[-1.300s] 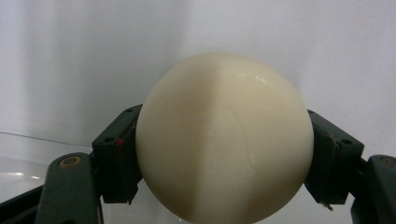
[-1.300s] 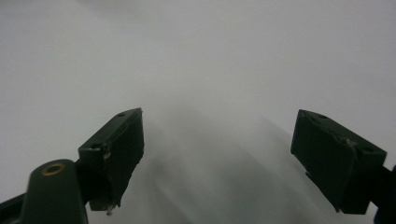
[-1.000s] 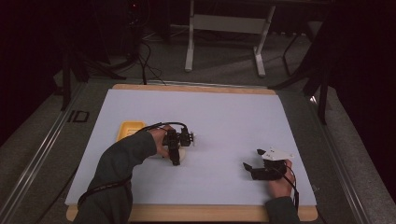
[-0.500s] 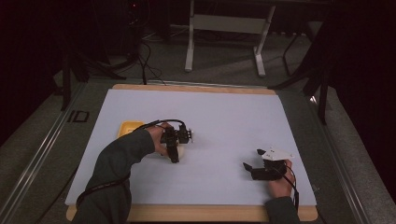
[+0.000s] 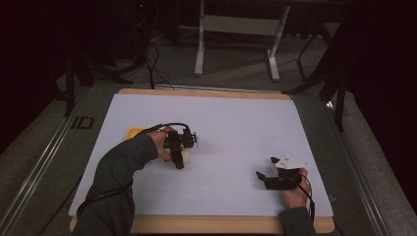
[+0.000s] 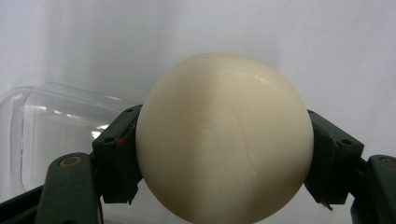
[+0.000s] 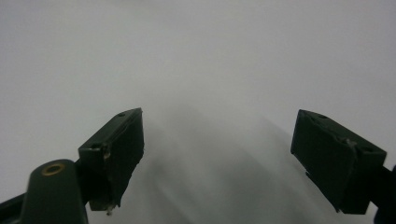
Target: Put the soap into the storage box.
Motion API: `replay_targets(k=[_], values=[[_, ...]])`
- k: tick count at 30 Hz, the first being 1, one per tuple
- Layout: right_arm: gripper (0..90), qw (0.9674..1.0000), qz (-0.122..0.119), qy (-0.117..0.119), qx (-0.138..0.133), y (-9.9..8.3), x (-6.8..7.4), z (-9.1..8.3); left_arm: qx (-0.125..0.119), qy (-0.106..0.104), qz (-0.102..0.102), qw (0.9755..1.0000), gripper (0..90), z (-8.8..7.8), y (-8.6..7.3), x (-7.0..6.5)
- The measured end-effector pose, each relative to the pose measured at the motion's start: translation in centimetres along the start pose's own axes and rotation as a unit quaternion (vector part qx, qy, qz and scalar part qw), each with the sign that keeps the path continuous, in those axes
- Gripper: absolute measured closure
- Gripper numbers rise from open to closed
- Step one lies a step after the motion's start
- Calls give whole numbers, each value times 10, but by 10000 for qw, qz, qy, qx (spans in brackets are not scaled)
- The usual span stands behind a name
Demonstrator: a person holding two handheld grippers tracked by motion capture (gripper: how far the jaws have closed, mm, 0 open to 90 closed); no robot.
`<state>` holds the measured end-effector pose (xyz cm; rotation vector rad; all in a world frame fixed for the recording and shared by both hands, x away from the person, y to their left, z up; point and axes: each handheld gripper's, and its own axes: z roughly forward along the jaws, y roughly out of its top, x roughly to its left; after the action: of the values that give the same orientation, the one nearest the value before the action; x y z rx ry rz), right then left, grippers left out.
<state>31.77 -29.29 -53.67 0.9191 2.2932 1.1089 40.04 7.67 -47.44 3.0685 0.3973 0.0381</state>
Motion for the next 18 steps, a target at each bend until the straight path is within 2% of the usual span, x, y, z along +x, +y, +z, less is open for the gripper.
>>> replay_targets(k=[10, 18], values=[[169, 10000, -5, -3, 3, 0, 0, 0, -27, -90, -173, 9998, 255, -1, -9, 7], [168, 10000, -11, -6, 10, 0, 0, 0, -39, -64, -257, 9996, 255, -5, -16, 10]])
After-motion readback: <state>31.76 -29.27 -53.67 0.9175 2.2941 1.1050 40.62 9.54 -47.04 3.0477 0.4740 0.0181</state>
